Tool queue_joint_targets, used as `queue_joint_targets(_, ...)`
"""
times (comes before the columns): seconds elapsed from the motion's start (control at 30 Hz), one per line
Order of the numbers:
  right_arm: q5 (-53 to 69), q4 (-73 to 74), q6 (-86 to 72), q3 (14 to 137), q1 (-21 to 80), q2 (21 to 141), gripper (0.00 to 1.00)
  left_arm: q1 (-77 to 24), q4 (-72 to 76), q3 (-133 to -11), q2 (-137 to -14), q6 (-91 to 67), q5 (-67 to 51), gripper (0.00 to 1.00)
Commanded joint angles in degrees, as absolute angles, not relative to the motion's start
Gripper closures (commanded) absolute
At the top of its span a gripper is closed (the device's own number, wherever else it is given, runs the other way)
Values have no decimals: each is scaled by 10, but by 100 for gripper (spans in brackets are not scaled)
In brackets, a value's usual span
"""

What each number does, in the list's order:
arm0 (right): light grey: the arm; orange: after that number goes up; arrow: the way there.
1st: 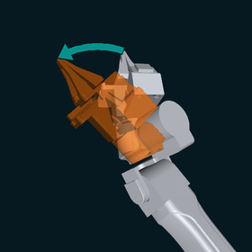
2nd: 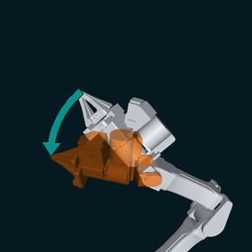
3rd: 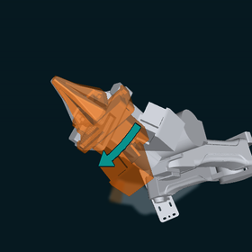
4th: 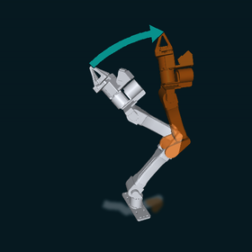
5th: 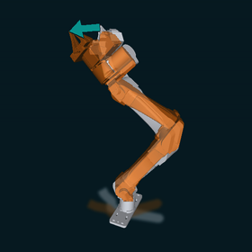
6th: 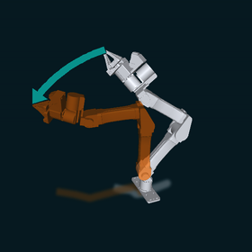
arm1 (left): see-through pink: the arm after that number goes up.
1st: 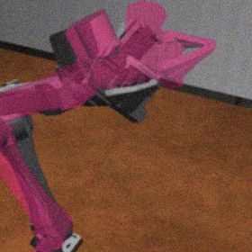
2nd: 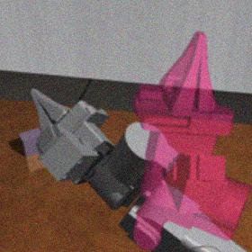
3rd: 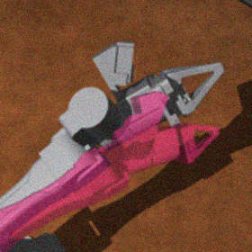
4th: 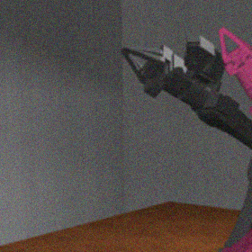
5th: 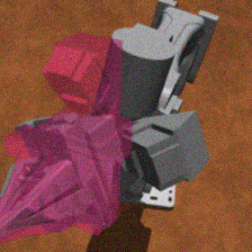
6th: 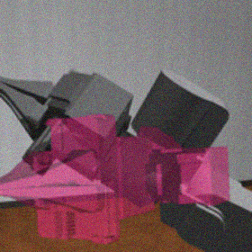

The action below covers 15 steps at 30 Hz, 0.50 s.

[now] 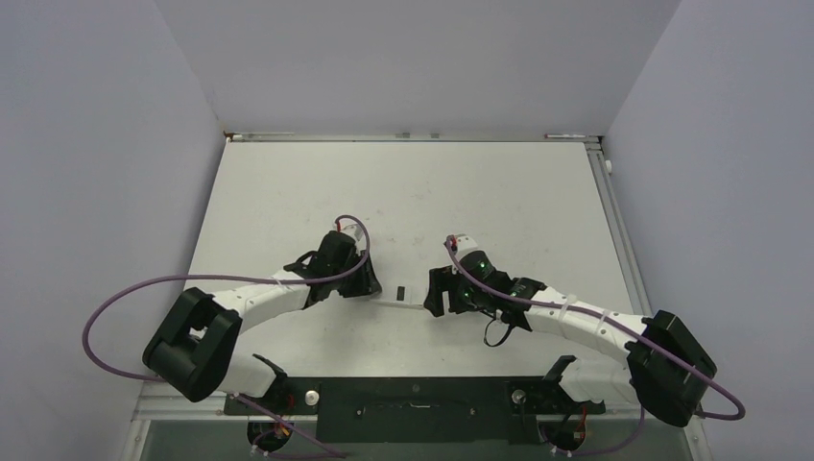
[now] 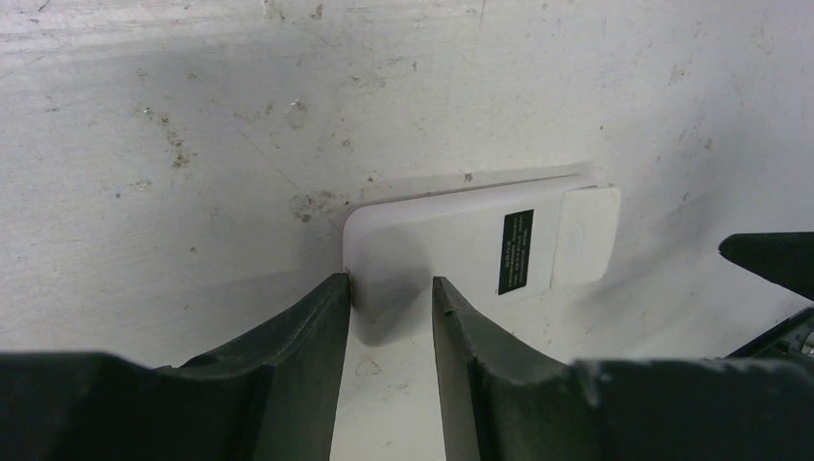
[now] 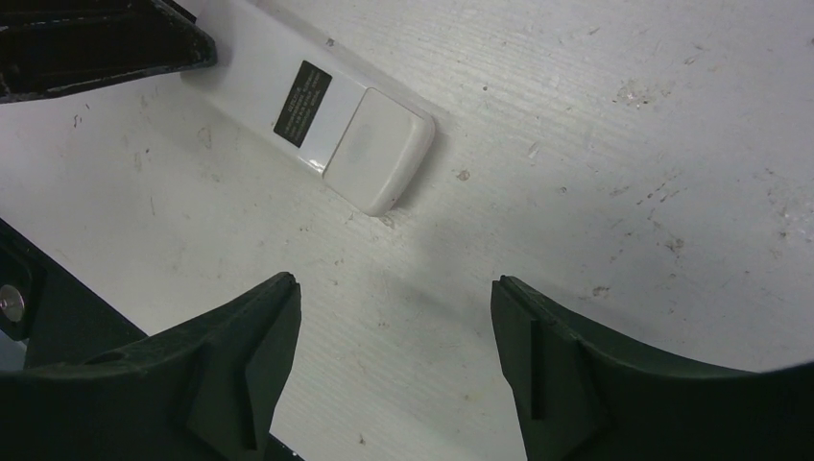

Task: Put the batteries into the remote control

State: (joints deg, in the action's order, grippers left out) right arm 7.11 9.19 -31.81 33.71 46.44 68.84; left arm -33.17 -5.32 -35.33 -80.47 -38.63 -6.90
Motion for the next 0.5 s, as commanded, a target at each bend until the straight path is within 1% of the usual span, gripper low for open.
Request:
queue_joint_targets(0.0, 69, 56, -333, 355, 466, 705, 31, -342, -35, -347, -776, -395, -79, 67)
queue_joint_targets(0.1, 57, 54, -338, 362, 468, 716, 35, -347, -31, -343, -774, -397, -79, 68)
queue_joint_targets(0.47, 7, 48, -350, 393, 472, 759, 44, -352, -17, -323, -768, -400, -76, 69)
